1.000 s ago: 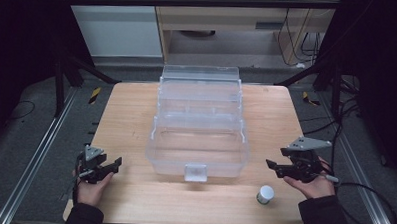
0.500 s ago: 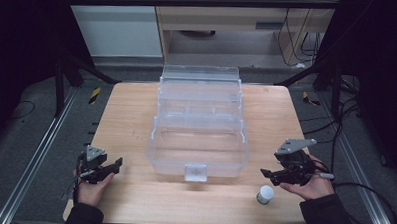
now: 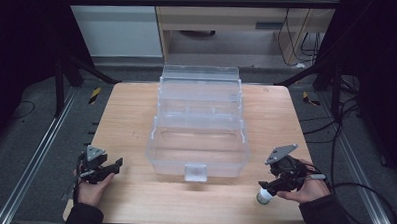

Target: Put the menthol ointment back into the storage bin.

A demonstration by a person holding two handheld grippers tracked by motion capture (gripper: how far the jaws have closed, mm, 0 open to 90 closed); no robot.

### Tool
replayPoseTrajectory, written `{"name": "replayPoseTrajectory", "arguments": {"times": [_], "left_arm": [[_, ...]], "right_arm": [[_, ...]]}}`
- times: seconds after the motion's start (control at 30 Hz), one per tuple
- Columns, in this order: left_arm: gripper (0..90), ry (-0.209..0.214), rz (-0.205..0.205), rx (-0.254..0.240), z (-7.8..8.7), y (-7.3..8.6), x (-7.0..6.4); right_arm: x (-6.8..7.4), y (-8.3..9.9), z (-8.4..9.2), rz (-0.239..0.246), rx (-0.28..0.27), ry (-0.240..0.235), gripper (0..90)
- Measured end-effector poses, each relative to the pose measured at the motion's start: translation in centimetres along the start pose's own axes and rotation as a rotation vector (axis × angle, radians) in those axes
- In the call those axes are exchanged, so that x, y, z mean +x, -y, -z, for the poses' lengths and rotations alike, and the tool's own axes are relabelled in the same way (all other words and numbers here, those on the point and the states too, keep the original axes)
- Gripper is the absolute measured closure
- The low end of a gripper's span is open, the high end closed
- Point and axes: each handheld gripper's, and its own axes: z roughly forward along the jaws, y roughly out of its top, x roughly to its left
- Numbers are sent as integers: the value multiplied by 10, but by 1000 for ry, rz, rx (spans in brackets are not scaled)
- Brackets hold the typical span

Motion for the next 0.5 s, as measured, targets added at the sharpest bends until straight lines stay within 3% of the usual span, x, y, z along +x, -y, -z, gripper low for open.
{"name": "replayPoseTrajectory", "arguments": {"times": [0.5], "left_arm": [[370, 2, -1, 3, -1, 0, 0]], "right_arm": [[4, 11, -13, 15, 86, -59, 294]]}}
